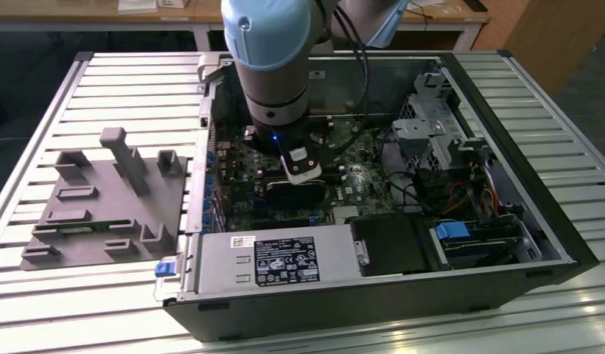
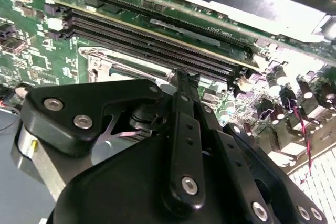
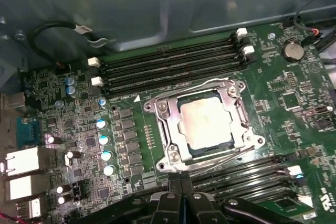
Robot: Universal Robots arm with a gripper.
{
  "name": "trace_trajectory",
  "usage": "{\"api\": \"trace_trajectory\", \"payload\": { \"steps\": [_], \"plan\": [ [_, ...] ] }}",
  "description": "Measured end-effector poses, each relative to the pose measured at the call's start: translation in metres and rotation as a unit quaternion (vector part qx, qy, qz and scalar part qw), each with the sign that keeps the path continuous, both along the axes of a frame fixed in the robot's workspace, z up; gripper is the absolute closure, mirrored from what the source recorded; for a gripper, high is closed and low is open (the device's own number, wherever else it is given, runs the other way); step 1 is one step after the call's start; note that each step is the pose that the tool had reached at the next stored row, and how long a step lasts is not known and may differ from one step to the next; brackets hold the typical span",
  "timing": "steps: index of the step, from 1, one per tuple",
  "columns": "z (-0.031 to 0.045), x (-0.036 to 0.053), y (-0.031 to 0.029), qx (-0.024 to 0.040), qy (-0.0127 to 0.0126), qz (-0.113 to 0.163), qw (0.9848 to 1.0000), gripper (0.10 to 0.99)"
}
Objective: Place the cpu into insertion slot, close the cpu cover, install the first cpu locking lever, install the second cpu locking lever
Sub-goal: 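Install the second cpu locking lever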
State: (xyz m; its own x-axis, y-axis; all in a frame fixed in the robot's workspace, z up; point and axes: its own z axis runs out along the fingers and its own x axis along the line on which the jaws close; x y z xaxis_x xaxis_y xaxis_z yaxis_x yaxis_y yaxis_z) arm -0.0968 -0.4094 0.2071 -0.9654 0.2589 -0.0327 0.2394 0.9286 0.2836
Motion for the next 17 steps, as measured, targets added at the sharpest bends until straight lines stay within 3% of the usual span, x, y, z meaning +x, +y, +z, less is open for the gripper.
{"api": "trace_trajectory", "payload": {
  "steps": [4, 17],
  "plan": [
    [-0.0056, -0.0002, 0.0002, 0.0008, 0.0, 0.0, 1.0, 0.984],
    [-0.0085, -0.0046, 0.0053, 0.0031, 0.0, 0.0, 1.0, 0.984]
  ]
}}
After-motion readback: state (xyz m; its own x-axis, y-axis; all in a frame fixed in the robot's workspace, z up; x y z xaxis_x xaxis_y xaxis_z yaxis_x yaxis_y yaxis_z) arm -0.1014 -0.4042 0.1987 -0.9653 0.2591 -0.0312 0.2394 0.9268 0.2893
